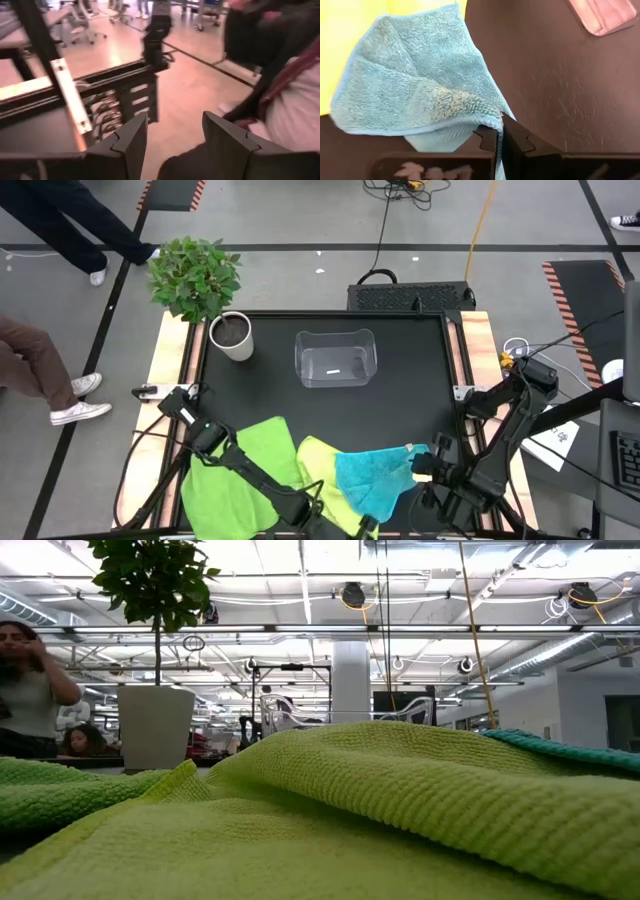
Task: Fold microfiber towels
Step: Fold the blue towel
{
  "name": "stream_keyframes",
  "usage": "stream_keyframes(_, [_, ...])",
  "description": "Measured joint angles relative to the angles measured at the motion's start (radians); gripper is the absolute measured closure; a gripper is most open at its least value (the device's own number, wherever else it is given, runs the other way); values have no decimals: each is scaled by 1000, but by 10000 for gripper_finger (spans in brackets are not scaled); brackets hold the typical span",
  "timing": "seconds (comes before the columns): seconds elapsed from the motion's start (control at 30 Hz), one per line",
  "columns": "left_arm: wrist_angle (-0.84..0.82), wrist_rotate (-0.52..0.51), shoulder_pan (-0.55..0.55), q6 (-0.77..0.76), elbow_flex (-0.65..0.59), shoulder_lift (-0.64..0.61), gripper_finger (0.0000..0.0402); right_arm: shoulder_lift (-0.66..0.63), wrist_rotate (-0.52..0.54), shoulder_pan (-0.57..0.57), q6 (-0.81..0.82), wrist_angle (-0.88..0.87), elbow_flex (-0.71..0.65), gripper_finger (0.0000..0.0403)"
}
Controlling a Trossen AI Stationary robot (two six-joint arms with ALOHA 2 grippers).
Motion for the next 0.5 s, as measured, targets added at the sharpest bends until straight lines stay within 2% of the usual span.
stream_keyframes(0.1, [32, 6, 43, -55, -40, 3, 208, 1, 0, 0, 2, 24, -30, 403])
stream_keyframes(0.23, [162, 26, 83, -101, -127, 2, 208, 1, 0, 0, 5, 23, -44, 403])
stream_keyframes(0.33, [132, 9, 92, -90, -151, 3, 208, -2, 0, 0, -1, 22, -44, 403])
stream_keyframes(0.5, [22, -94, 86, -62, -158, 3, 208, -36, 43, 0, -6, 5, -45, 403])
